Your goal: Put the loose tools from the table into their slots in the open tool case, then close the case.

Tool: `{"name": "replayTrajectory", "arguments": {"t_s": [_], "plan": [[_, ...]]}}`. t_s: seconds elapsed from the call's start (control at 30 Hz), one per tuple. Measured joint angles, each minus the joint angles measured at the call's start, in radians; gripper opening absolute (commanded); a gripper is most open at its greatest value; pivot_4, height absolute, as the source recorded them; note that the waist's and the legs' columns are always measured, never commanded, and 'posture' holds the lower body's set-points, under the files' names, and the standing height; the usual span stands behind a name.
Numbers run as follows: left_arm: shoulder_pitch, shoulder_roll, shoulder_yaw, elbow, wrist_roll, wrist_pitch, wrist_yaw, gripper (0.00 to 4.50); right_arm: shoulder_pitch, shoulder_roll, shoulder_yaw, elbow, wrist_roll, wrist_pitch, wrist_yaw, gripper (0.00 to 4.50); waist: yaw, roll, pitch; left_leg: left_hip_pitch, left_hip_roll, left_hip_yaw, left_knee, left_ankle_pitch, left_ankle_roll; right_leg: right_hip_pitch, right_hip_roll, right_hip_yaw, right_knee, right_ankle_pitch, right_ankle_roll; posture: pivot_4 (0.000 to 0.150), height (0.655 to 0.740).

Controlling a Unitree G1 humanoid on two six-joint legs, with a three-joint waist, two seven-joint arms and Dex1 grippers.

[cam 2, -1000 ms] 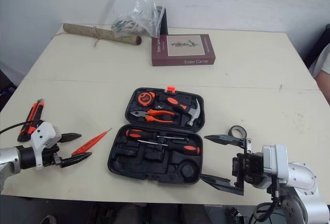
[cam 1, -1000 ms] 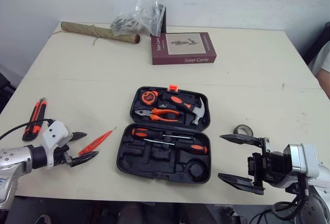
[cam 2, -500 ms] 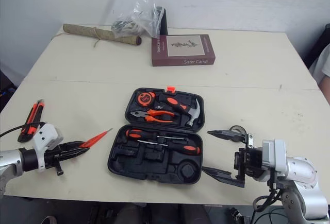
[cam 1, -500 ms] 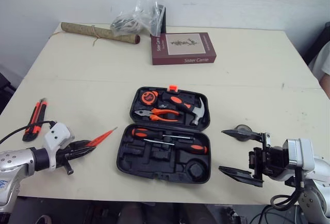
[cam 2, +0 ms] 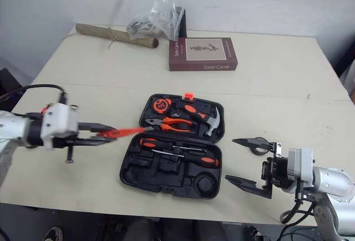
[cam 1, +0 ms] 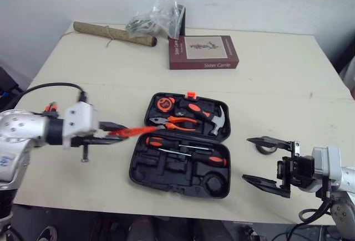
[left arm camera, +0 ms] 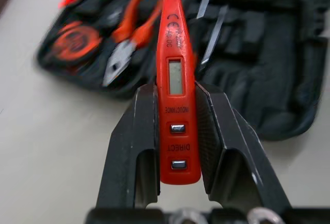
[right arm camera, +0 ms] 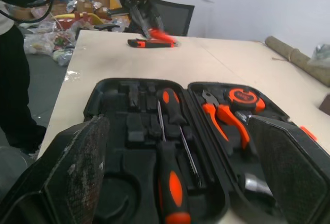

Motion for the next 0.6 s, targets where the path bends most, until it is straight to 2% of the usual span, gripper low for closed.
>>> {"name": "replayTrajectory", "arguments": {"t_s": [0.1, 0.23, 0.47, 0.6], "plan": [[-0.087, 0.016, -0.155, -0.035, 0.080, 0.072, -0.021, 0.31, 0.000, -0.013, -0.004, 0.015, -0.017, 0.000, 0.000, 4.50, -0.008, 0.000, 0.000, 0.000, 0.000, 0.001, -0.001, 0.001, -0.001, -0.002, 0.002, 0.003, 0.002, 0.000, 0.000, 0.150, 0.7400], [-0.206, -0.020, -0.273, -0.059, 0.147, 0.179, -0.006, 0.31, 0.003, -0.023, -0.010, 0.016, -0.019, 0.002, -0.001, 4.50, -0.002, 0.001, 0.000, 0.000, 0.000, 0.001, 0.000, 0.001, -0.001, -0.002, 0.001, 0.003, 0.002, 0.000, 0.000, 0.150, 0.7400], [-0.275, -0.088, -0.426, -0.046, 0.246, 0.216, -0.012, 0.31, 0.029, -0.024, -0.012, 0.009, -0.024, 0.023, -0.033, 4.50, -0.003, 0.001, 0.000, 0.000, 0.000, 0.001, 0.000, 0.001, -0.001, -0.003, 0.001, 0.003, 0.004, 0.000, 0.000, 0.150, 0.7400], [-0.281, -0.098, -0.443, -0.047, 0.271, 0.228, -0.017, 0.31, 0.029, -0.024, -0.012, 0.008, -0.025, 0.023, -0.045, 4.50, -0.001, 0.001, 0.000, 0.000, 0.000, 0.001, 0.001, 0.001, -0.001, -0.002, 0.001, 0.003, 0.004, 0.000, 0.000, 0.150, 0.7400]]}}
